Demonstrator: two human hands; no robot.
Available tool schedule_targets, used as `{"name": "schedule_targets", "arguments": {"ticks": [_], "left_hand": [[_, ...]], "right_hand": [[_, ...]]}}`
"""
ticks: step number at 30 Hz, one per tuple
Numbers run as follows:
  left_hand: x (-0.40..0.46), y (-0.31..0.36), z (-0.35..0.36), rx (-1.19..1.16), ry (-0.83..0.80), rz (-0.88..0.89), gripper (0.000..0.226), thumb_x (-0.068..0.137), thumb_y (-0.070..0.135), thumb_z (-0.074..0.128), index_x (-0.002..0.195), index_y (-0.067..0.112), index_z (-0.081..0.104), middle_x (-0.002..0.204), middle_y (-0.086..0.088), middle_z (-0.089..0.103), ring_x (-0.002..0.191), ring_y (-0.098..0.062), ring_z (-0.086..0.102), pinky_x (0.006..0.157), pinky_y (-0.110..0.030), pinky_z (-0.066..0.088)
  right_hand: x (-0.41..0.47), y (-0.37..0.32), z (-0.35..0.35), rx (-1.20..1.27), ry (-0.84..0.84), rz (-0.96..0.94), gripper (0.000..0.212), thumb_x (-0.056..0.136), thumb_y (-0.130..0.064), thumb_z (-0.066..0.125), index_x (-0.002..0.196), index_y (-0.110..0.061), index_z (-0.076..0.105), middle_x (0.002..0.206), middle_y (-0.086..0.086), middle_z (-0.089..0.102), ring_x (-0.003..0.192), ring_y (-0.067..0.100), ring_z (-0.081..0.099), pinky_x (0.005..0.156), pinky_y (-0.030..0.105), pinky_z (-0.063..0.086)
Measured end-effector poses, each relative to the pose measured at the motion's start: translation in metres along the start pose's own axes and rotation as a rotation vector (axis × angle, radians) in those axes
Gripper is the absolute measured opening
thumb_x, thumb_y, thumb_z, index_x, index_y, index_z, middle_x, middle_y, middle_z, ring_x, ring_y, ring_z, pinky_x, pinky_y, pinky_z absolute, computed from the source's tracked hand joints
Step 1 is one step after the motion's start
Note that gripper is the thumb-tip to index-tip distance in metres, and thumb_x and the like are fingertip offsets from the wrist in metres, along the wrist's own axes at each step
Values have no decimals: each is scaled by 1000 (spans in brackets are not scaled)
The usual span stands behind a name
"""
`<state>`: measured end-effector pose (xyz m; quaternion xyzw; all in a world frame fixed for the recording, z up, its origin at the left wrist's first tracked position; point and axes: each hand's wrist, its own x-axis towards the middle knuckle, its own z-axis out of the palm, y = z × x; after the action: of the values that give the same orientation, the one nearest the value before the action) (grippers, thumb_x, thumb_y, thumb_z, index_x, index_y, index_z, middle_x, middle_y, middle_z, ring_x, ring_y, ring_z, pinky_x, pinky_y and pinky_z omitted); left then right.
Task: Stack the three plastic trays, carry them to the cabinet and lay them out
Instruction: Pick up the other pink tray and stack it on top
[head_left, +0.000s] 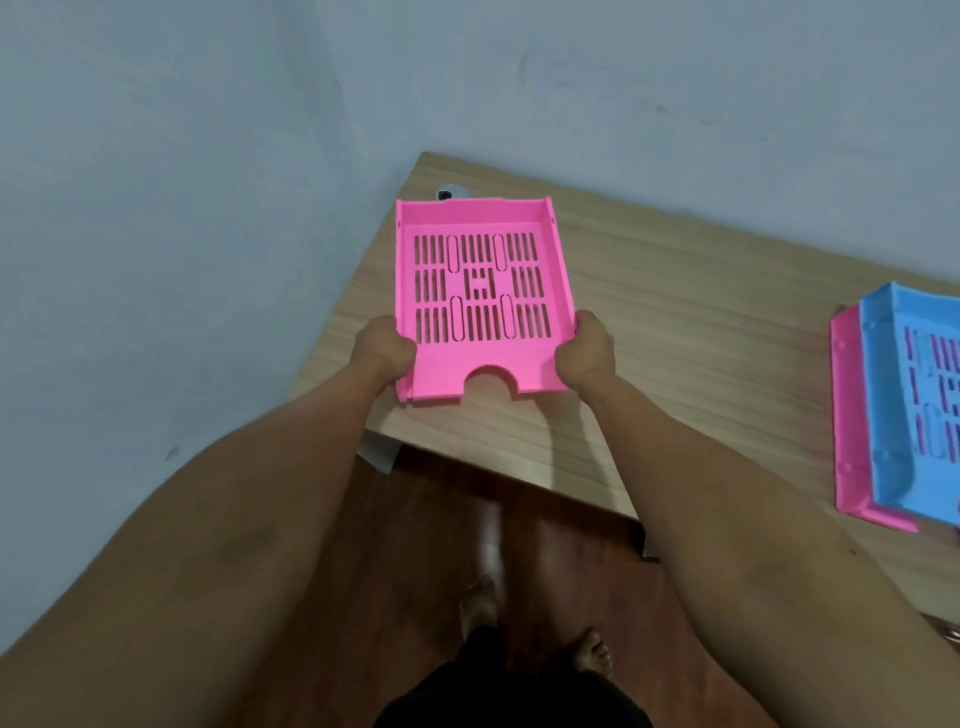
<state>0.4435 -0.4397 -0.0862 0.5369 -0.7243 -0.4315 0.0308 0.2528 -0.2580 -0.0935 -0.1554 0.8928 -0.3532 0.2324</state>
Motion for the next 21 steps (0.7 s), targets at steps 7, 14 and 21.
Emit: {"name": "schedule_targets", "arguments": {"ticks": [7, 14, 21], "left_hand": [[-24, 71, 17, 72, -14, 133, 43, 83, 1, 46, 119, -1, 70, 118, -25, 71, 101, -43, 69, 82, -55, 61], [-63, 161, 80, 113, -73, 246, 39, 84, 2, 47, 117, -1, 68, 114, -23, 69, 93, -41, 69, 75, -54, 63], [-127, 245, 183, 132, -105, 331, 41, 84, -1, 47, 118, -3, 70, 115, -27, 71, 91, -44, 71, 69, -53, 64]], "right_hand": [[-1, 18, -75, 59, 106, 25, 35, 97, 8, 45, 123, -3, 66, 122, 19, 72, 93, 30, 65, 87, 37, 56], [-3, 68, -184, 80, 228, 38, 42, 92, 10, 44, 123, -4, 68, 121, 19, 74, 103, 35, 72, 95, 43, 60], [-9, 150, -304, 72, 323, 48, 40, 93, 9, 48, 127, -1, 67, 122, 22, 73, 112, 39, 71, 89, 37, 55]]}}
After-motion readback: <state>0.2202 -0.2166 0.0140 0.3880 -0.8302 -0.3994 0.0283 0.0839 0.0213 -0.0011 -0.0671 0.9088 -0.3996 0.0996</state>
